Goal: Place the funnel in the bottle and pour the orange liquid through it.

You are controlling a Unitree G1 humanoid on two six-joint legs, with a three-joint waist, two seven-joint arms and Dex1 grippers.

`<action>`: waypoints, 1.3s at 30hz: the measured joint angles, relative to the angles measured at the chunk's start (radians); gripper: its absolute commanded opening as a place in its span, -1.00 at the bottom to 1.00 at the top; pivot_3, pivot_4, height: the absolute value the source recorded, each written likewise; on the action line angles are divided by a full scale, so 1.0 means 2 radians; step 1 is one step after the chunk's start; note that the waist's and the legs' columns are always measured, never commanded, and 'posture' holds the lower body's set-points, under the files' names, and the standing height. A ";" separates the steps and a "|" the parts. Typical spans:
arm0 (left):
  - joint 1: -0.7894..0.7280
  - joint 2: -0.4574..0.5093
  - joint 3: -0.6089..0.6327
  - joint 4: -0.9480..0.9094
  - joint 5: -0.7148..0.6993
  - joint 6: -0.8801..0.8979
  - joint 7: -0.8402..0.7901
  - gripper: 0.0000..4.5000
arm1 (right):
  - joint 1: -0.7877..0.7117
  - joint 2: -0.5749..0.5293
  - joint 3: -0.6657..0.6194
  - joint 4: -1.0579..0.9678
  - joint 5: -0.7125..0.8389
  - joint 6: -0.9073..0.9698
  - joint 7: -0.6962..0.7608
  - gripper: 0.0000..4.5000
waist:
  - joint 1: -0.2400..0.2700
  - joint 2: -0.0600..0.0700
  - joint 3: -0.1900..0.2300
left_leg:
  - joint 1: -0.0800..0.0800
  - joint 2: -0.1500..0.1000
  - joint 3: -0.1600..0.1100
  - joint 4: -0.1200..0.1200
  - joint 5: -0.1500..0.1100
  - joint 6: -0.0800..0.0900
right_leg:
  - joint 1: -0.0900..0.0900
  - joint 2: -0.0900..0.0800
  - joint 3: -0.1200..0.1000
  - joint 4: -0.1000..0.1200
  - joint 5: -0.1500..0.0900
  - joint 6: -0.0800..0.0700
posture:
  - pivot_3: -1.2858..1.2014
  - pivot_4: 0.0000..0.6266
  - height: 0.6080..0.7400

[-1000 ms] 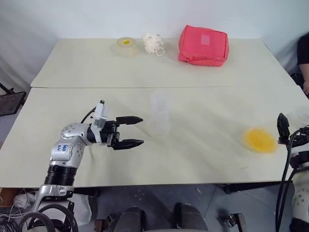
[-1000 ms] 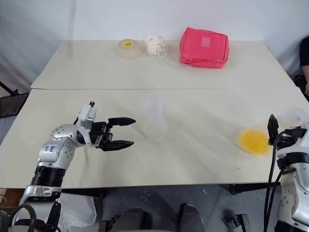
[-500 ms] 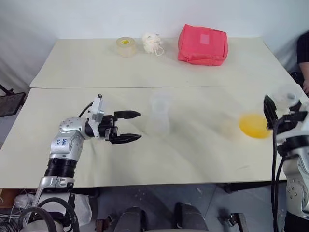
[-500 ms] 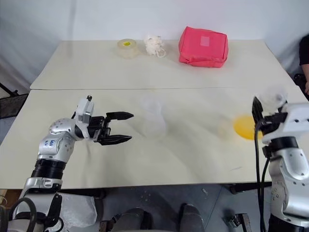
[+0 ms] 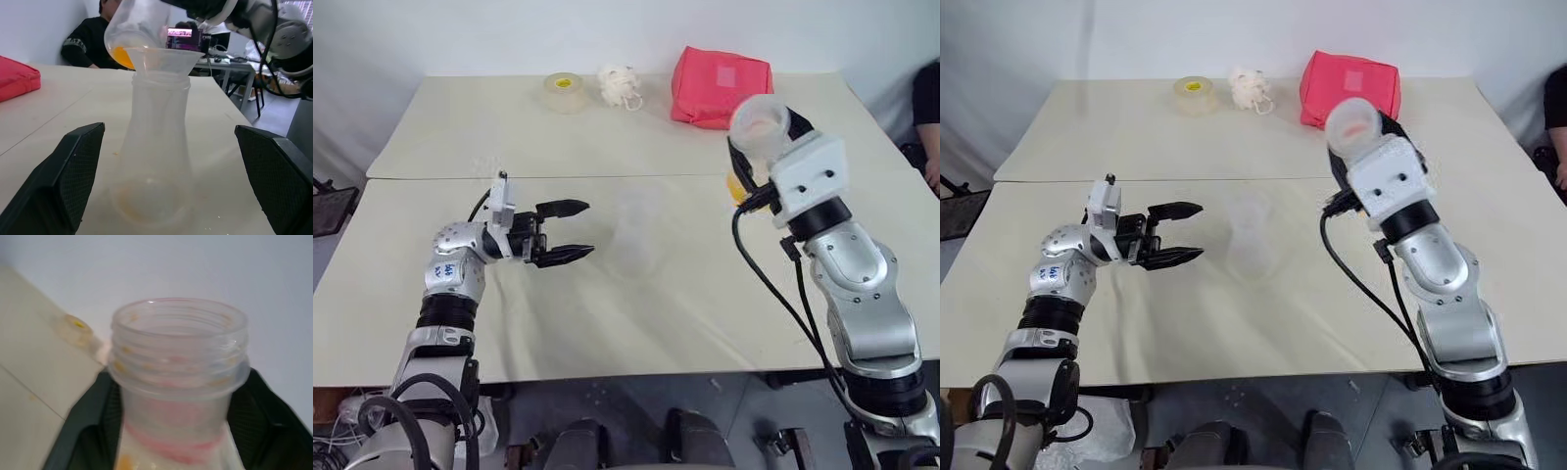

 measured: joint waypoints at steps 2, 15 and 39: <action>0.000 0.002 0.009 0.005 -0.003 0.002 -0.005 1.00 | -0.017 -0.007 0.020 0.023 -0.027 -0.017 0.014 0.08 | -0.002 0.000 0.000 | 0.000 0.000 0.000 0.000 0.000 0.000 | 0.000 0.000 0.000 0.000 0.000 0.000 | 0.03 -0.52 1.00; 0.020 0.022 0.017 -0.041 -0.008 0.042 -0.005 1.00 | -0.094 -0.020 0.131 0.111 -0.210 -0.154 0.062 0.08 | -0.010 0.000 0.000 | 0.000 0.001 -0.002 0.000 0.000 0.000 | 0.000 -0.001 0.000 0.001 0.000 0.000 | 0.03 -0.52 1.00; 0.031 0.023 0.016 -0.091 -0.010 0.083 -0.004 1.00 | -0.160 -0.023 0.143 0.240 -0.355 -0.337 0.028 0.08 | -0.015 0.000 0.000 | 0.000 0.002 -0.002 -0.001 0.000 0.000 | 0.000 -0.001 -0.001 0.000 0.000 0.000 | 0.03 -0.52 1.00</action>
